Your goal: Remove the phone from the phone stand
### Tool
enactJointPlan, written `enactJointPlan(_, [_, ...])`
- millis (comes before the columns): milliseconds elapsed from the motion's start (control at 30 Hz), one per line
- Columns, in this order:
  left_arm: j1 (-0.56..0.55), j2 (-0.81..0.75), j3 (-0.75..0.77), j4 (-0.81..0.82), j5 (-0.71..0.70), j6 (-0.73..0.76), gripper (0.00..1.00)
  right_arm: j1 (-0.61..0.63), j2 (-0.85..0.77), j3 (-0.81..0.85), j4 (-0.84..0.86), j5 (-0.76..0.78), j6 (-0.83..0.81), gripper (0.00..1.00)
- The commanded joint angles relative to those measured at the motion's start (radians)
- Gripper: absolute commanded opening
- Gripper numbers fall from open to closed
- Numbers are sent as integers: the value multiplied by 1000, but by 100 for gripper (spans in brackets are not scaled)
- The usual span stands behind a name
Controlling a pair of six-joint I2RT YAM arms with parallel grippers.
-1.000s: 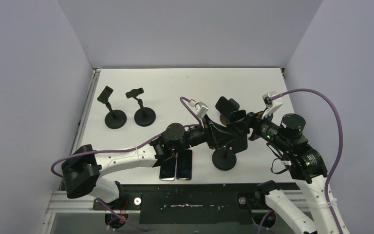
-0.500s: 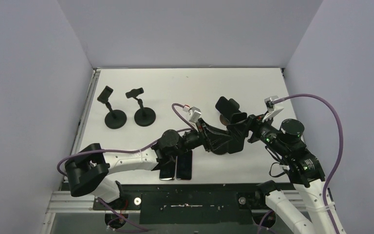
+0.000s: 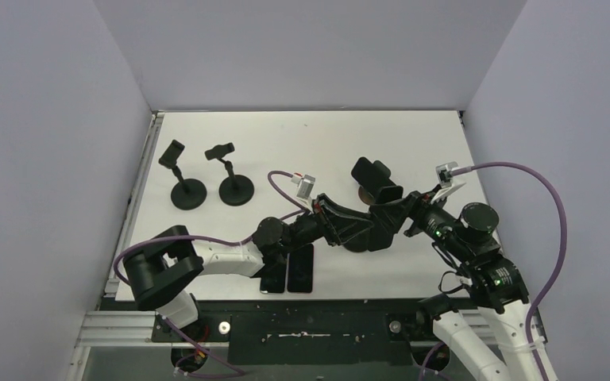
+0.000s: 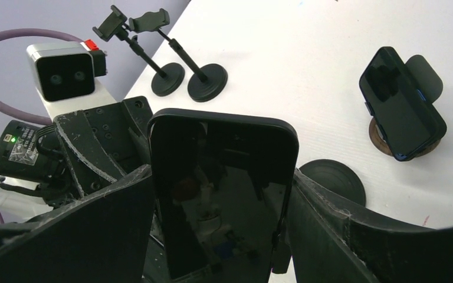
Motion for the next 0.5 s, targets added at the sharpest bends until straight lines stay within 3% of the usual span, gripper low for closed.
enactJointPlan(0, [13, 3, 3, 214, 48, -109, 0, 1, -39, -6, 124, -47, 24, 0])
enactJointPlan(200, [17, 39, 5, 269, 71, -153, 0, 2, -67, -29, 191, -74, 68, 0])
enactJointPlan(467, [22, 50, 11, 223, 90, -131, 0, 1, -68, -22, 277, -123, 147, 0])
